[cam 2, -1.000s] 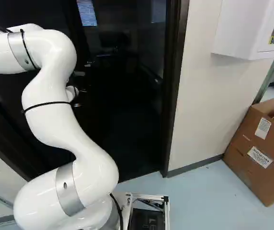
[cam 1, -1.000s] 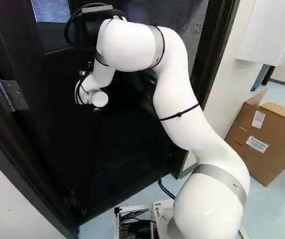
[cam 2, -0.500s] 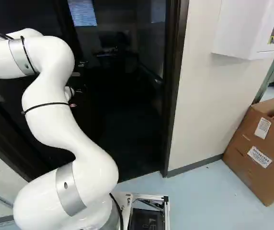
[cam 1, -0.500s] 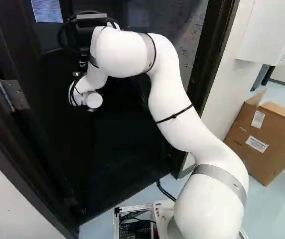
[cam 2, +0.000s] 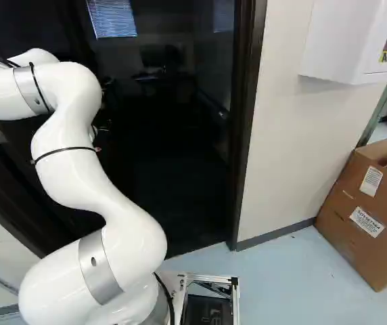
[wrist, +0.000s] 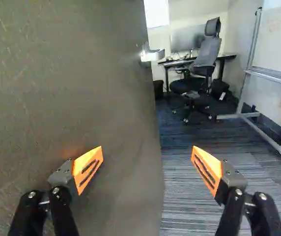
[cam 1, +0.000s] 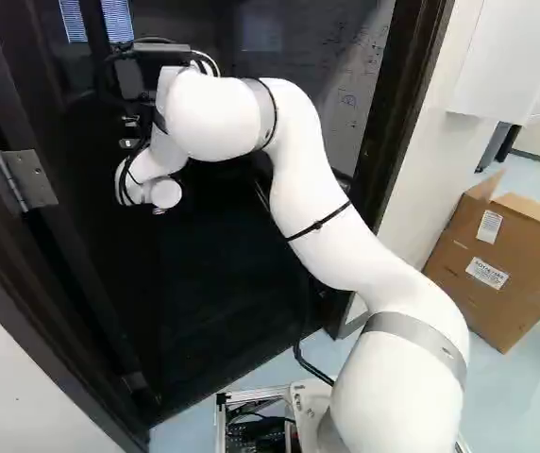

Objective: Open the door and move inside

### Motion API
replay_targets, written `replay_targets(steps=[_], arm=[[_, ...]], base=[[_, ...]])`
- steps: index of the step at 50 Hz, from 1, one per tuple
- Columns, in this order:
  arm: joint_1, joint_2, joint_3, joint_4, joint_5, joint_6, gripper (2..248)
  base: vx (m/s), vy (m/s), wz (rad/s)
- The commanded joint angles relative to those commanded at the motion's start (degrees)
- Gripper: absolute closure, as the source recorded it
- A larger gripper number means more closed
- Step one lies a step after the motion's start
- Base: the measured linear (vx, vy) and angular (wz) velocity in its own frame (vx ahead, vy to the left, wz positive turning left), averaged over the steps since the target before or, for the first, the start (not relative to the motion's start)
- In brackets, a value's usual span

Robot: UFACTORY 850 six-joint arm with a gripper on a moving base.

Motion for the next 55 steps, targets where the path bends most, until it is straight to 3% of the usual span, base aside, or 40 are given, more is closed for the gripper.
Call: replay_targets(steps=[27, 55], arm=[[0.57, -1.11, -1.59, 0.66, 0.0, 0.0, 3], [-1.37, 2.4, 3.43, 4.98, 0.0, 0.0, 3]], base=[[0.0, 0.0, 0.0], [0.0, 0.0, 0.0]])
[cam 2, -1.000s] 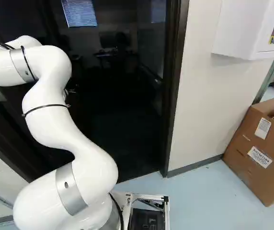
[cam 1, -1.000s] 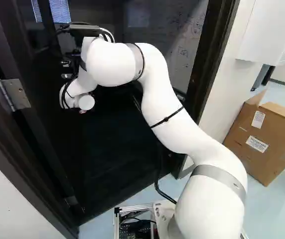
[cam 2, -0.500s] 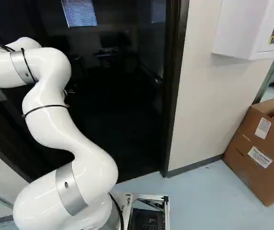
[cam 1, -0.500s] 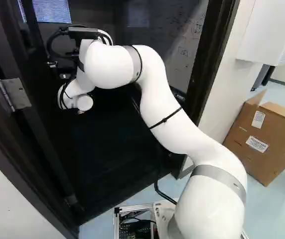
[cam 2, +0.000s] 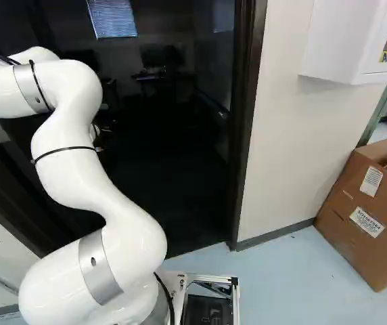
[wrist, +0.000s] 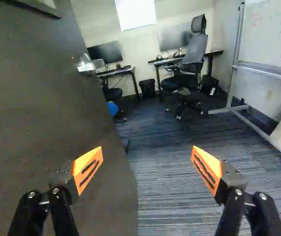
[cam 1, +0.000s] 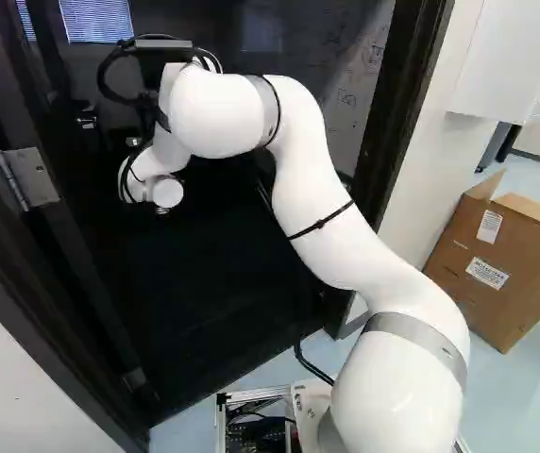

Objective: Open the door and move inside

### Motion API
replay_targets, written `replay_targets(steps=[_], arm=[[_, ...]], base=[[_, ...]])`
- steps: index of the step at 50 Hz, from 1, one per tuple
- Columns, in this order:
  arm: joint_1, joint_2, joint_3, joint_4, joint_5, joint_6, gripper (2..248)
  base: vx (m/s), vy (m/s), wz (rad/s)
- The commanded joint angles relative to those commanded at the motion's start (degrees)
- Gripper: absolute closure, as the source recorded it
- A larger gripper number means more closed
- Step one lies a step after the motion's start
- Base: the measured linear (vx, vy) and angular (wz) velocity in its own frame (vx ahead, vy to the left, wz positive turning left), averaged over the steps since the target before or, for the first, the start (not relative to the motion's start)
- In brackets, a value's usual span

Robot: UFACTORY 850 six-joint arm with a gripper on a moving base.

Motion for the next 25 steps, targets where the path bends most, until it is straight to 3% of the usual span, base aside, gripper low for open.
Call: replay_targets(steps=[25], arm=[[-2.59, 3.93, 5.55, -0.26, 0.0, 0.0, 3]], base=[[0.0, 0.0, 0.0]])
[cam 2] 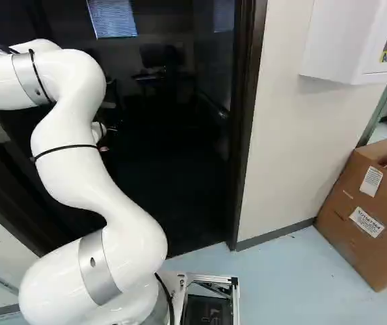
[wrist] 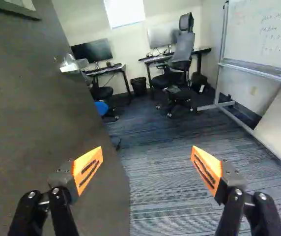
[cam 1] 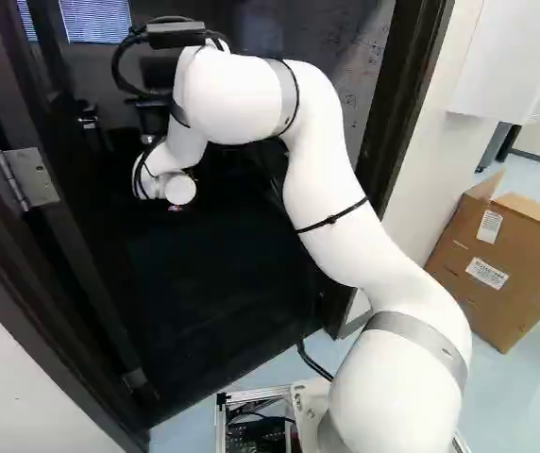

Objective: Open the door and move inside

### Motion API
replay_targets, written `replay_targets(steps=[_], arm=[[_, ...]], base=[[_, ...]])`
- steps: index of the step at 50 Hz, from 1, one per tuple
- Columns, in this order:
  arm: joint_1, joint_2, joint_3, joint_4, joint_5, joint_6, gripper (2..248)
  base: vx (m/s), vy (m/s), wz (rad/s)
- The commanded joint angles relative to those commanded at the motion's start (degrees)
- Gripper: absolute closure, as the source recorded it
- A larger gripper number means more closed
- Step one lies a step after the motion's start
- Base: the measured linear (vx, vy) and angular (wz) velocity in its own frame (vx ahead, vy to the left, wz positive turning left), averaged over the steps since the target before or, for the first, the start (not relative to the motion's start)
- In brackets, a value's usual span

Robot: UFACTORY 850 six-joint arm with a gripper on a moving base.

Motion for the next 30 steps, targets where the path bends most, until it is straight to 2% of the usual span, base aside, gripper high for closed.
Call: replay_targets(steps=[30], arm=[[-3.31, 4.3, 5.97, -5.99, 0.93, 0.0, 3]], base=[[0.0, 0.0, 0.0]])
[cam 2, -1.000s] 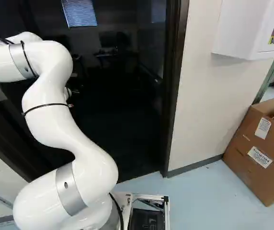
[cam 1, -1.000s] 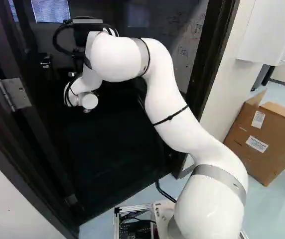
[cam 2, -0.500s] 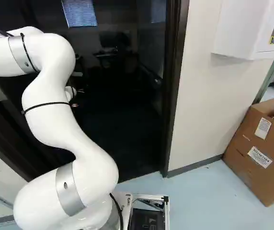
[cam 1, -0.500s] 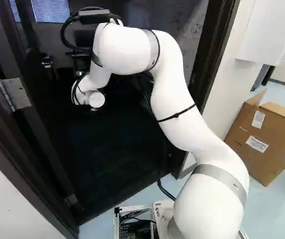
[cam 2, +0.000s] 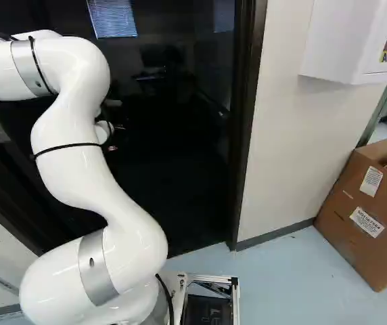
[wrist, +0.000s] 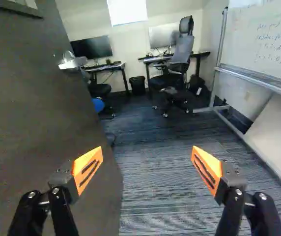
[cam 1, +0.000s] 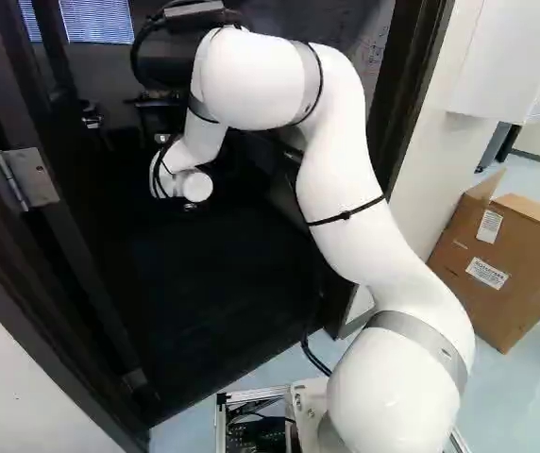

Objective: Open the door and move inside

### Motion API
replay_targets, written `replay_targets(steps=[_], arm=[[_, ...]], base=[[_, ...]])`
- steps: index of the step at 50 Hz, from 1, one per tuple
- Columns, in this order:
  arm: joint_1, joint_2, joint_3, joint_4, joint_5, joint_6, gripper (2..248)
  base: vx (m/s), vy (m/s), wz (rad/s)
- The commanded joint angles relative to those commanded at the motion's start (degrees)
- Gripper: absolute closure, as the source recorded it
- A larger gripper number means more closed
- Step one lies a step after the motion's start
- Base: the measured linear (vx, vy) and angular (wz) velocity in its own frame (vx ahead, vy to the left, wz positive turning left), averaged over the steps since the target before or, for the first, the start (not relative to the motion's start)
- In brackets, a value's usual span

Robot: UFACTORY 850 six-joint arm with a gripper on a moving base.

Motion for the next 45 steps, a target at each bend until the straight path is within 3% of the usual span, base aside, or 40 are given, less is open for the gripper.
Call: replay_targets(steps=[15, 45], arm=[[-1.34, 2.35, 3.2, -3.95, 0.9, 0.0, 3], [-3.84, 9.75, 12.97, -16.17, 3.5, 0.0, 3]], base=[[0.0, 0.0, 0.0], [0.0, 0.0, 0.0]])
